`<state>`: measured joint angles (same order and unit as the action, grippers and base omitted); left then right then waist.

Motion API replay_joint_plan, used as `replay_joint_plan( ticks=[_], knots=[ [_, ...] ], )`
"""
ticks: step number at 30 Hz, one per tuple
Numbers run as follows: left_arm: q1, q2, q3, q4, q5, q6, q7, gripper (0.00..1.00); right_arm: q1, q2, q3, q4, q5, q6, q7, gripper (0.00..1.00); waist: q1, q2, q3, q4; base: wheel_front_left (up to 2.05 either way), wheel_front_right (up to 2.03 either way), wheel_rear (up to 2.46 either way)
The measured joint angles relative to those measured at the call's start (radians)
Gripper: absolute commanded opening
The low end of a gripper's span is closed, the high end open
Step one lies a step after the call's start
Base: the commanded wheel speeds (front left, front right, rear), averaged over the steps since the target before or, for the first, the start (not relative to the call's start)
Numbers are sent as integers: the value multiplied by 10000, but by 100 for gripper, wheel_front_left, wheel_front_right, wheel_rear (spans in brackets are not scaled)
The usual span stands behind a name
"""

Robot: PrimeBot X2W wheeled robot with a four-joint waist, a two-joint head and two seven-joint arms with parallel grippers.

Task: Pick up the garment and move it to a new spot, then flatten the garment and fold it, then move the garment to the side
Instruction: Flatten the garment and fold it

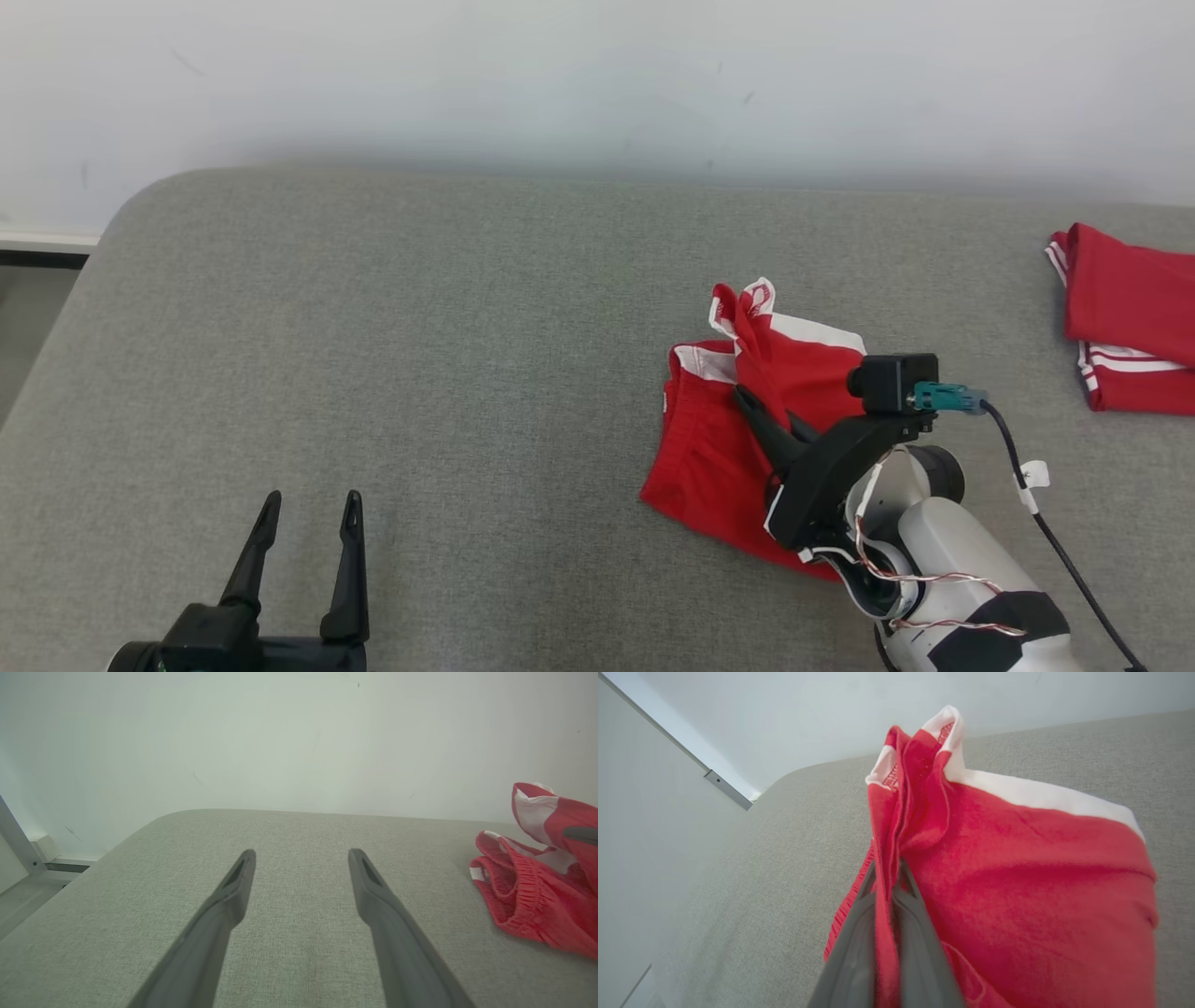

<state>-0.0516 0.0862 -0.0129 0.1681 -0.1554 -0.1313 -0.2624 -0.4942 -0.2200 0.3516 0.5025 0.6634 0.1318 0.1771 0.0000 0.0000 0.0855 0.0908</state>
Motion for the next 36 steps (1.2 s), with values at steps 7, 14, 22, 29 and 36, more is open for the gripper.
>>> replay_joint_plan(
  ticks=[7, 14, 22, 29, 36],
  knots=[
    [-162, -33, -119, 113, -44, 0, 0, 100, -197, 719, -46, 644, -449, 0, -136, 0, 0, 0, 154, 282, 0, 0, 0],
    [-323, -56, -201, 201, -59, 0, 0, 100, -496, 1239, 13, 1632, -677, -2, -522, 0, 0, 0, 240, 373, 0, 0, 0],
    [-358, -12, -221, 339, -81, 0, 0, 100, -642, 1024, 545, 1718, -614, 0, -1593, 100, 0, 0, 45, 293, 0, 0, 0],
    [-196, 109, -92, 311, -119, 0, 0, 100, -275, 58, 104, 945, -556, 0, -2723, 100, 0, 0, -171, 65, 0, 0, 0],
    [58, 255, 115, 226, -121, 0, 0, 100, 580, -535, -1035, 255, -571, 0, -3578, 100, 0, 0, -334, -238, 0, 0, 0]
  ],
)
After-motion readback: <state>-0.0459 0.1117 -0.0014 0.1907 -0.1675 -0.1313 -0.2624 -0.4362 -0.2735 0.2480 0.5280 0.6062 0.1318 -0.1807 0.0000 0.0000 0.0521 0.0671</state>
